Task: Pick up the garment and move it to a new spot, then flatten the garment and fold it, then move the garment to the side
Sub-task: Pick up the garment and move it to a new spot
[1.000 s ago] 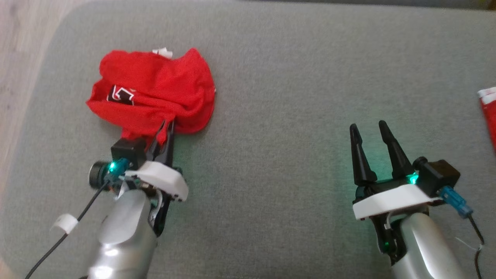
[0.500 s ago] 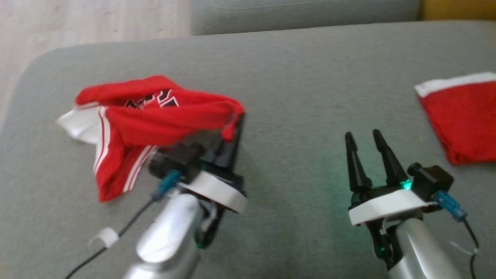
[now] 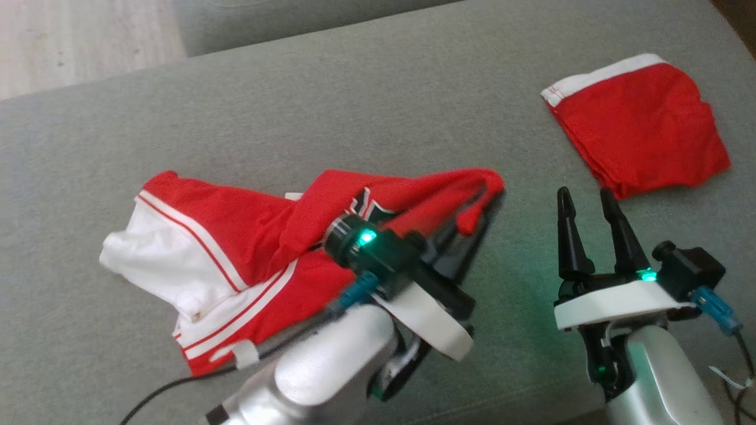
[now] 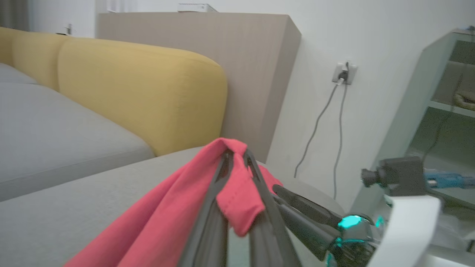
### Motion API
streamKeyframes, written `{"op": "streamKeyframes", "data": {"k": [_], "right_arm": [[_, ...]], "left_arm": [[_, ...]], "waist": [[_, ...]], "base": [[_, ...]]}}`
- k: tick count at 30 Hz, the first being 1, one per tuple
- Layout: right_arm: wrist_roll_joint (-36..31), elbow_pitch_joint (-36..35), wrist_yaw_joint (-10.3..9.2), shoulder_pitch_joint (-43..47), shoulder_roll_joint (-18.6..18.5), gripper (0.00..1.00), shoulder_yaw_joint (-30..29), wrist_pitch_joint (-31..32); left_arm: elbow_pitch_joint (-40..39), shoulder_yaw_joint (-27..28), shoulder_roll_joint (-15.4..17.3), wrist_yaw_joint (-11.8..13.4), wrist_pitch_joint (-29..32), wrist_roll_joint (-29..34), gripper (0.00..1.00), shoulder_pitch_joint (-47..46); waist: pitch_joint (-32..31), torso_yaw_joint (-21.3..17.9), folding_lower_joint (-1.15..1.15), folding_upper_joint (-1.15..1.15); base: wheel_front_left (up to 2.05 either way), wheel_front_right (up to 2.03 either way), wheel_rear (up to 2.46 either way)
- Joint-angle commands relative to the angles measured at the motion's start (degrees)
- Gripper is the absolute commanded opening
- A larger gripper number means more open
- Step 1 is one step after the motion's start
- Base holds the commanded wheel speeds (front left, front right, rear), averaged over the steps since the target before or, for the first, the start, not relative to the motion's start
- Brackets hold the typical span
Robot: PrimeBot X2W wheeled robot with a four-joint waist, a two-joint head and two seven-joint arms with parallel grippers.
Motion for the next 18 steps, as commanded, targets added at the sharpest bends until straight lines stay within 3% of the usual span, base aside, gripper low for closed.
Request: {"op": "streamKeyframes", "data": {"k": [1, 2, 3, 4, 7, 11, 14, 18], "right_arm": [[0.42, -1.97, -0.05, -2.77, -0.14, 1.00, 0.86, -0.63], [0.41, -2.06, -0.05, -2.95, -0.14, 1.00, 0.73, -0.63], [0.52, -2.15, -0.05, -3.13, -0.14, 1.00, 0.69, -0.63], [0.63, -2.27, -0.05, -3.29, -0.14, 1.00, 0.58, -0.63], [1.01, -3.01, -0.05, -3.33, -0.14, 1.00, -0.55, -0.63], [0.99, -3.39, -0.05, -2.95, -0.14, 1.00, -1.81, -0.63], [0.70, -3.61, -0.05, -2.70, -0.14, 1.00, -2.34, -0.63], [0.20, -3.90, -0.05, -2.07, -0.14, 1.00, -2.35, -0.63]], "left_arm": [[-2.22, -0.53, 0.08, 0.95, -0.68, -0.80, 0.00, -2.90], [-2.02, -2.01, 0.08, 1.78, -0.77, -1.19, 0.00, -3.35], [-1.21, -3.11, 0.08, 2.92, -0.81, -1.42, 0.96, -3.68], [0.20, -4.41, 0.08, 3.48, -0.19, -2.15, 1.00, -3.79], [4.41, -5.94, 0.08, 4.84, 0.13, -3.15, 1.00, -4.99], [7.77, -5.32, 0.07, 4.72, -0.60, -4.16, 1.00, -5.93], [9.62, -3.04, 0.45, 4.94, -1.04, -3.59, 1.00, -6.18], [7.27, 3.71, 3.76, 5.97, -1.18, -0.79, 1.00, -4.71]], "waist": [[0.95, -1.27, 0.00, 0.00], [1.15, -1.54, 0.00, 0.00], [1.29, -1.78, 0.00, 0.00], [1.42, -1.92, 0.00, 0.00], [1.82, -1.35, 0.00, 0.00], [1.78, 0.98, 0.00, 0.00], [1.28, 3.56, 0.00, 0.00], [0.32, 7.59, 0.00, 0.00]], "base": [[0.00, 0.00, 0.00], [0.00, 0.00, 0.00], [0.00, 0.00, 0.00], [0.00, 0.00, 0.00], [0.00, 0.00, 0.00], [0.00, 0.00, 0.00], [0.00, 0.00, 0.00], [0.00, 0.00, 0.00]]}}
